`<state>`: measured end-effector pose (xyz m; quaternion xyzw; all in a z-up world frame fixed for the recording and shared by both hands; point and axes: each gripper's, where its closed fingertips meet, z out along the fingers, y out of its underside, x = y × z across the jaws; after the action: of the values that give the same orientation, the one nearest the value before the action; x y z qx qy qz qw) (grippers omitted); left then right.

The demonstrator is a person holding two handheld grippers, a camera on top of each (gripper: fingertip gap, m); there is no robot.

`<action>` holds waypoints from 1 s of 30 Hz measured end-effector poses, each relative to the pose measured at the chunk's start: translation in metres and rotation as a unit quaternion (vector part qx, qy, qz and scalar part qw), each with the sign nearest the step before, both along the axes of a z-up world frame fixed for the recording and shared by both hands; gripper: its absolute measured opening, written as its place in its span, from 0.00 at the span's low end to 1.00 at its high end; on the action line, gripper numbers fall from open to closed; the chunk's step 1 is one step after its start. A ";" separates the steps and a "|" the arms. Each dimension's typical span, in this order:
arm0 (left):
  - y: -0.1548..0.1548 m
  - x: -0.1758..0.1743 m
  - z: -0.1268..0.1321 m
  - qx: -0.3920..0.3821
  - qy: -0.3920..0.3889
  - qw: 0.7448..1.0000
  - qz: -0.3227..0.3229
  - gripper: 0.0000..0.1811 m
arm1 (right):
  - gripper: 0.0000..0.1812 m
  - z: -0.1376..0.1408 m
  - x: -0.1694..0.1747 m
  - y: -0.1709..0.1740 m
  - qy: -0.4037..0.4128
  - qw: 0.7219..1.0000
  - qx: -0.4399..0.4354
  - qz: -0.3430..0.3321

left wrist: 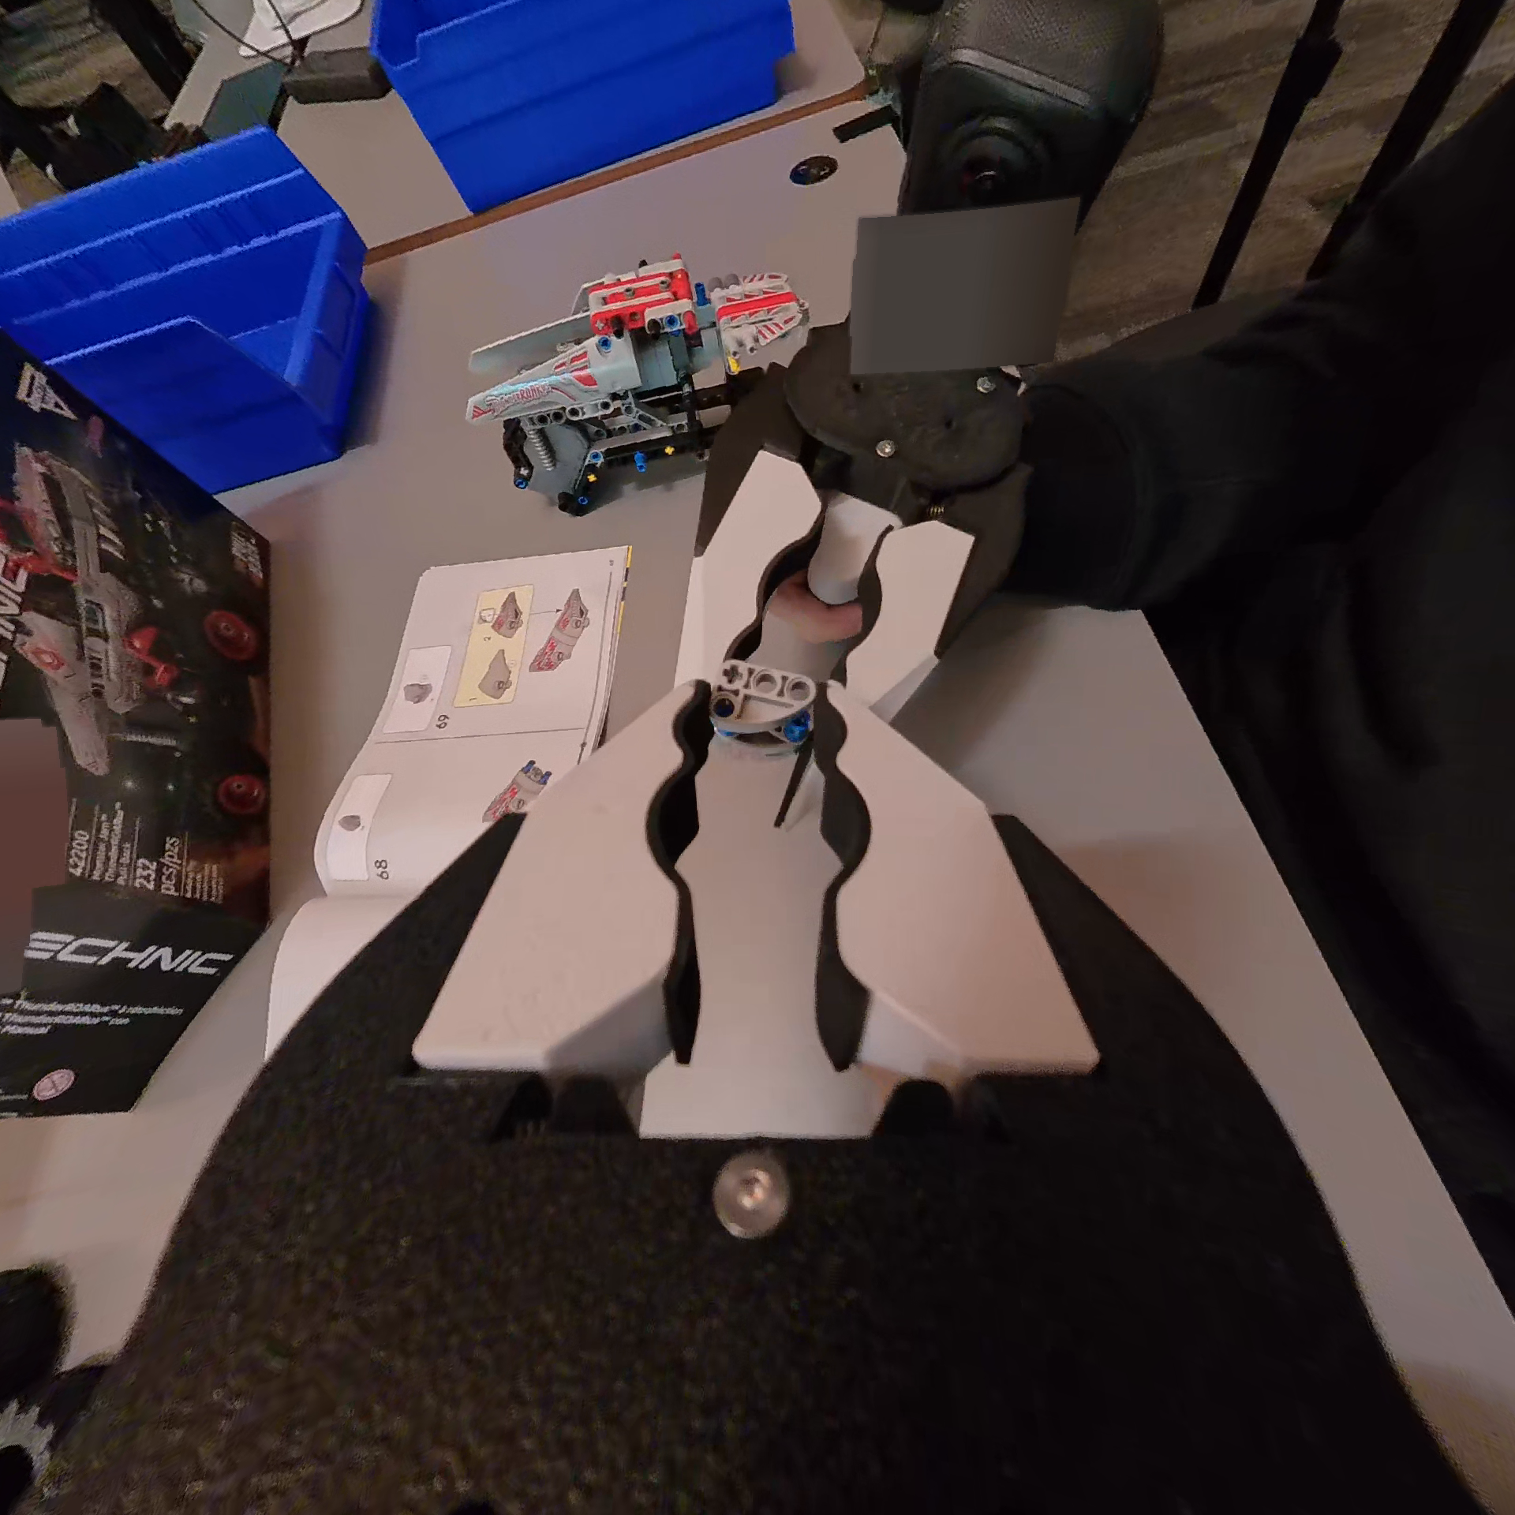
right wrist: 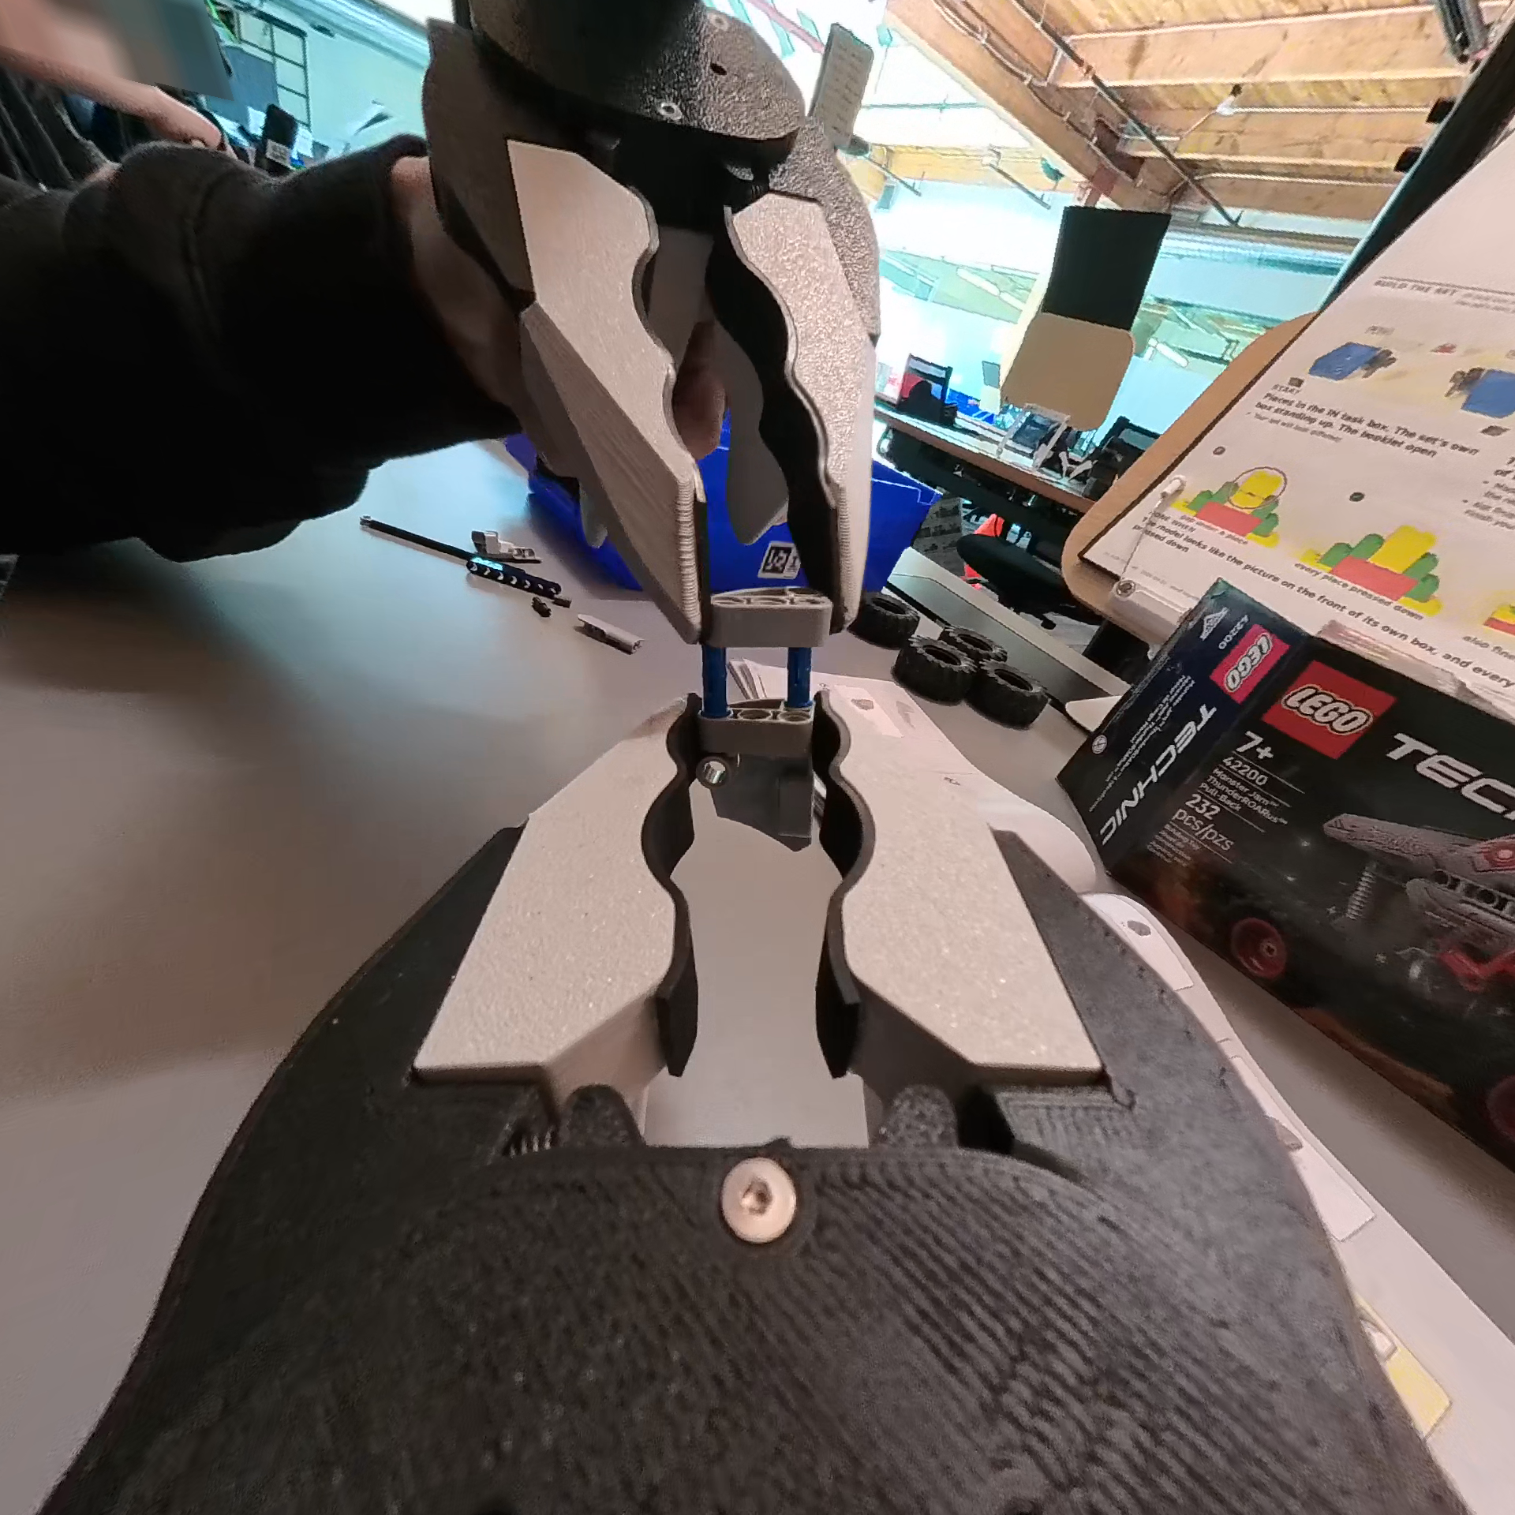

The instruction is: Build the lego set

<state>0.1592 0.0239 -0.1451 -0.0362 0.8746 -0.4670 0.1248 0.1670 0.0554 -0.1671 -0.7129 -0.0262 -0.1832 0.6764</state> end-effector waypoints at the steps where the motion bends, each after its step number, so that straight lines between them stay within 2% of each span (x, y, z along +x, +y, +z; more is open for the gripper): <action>1: 0.000 -0.001 0.000 0.003 -0.004 1.000 -0.004 0.12 | 0.14 0.000 0.000 0.000 -0.002 1.000 0.001 -0.001; 5: 0.001 -0.004 -0.003 0.020 -0.016 0.999 -0.035 0.12 | 0.14 -0.003 -0.003 0.001 -0.008 1.000 -0.011 0.005; 9: 0.004 -0.005 -0.006 0.013 0.003 0.998 -0.059 0.12 | 0.14 -0.005 -0.005 0.001 -0.002 1.000 -0.019 0.018; 13: 0.011 -0.006 -0.016 0.037 0.016 0.996 -0.078 0.12 | 0.13 -0.010 -0.006 0.002 -0.009 0.999 -0.036 0.022; 16: 0.005 -0.005 -0.001 -0.024 0.002 0.996 -0.089 0.12 | 0.13 0.006 -0.007 -0.002 0.018 0.999 0.019 0.035; 21: -0.001 -0.003 0.010 -0.068 -0.030 0.993 -0.096 0.12 | 0.13 0.016 -0.005 -0.007 0.029 0.998 0.054 0.031; 26: -0.011 0.003 0.030 -0.190 -0.052 0.977 -0.086 0.12 | 0.13 0.034 0.000 -0.015 0.066 0.990 0.118 0.032; 30: -0.016 0.002 0.041 -0.274 -0.036 0.957 -0.085 0.12 | 0.13 0.045 -0.003 -0.019 0.089 0.982 0.158 0.049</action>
<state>0.1615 0.0084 -0.1040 0.0221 0.7081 -0.6985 0.1010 0.1643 0.0368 -0.1223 -0.6086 0.0283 -0.0874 0.7882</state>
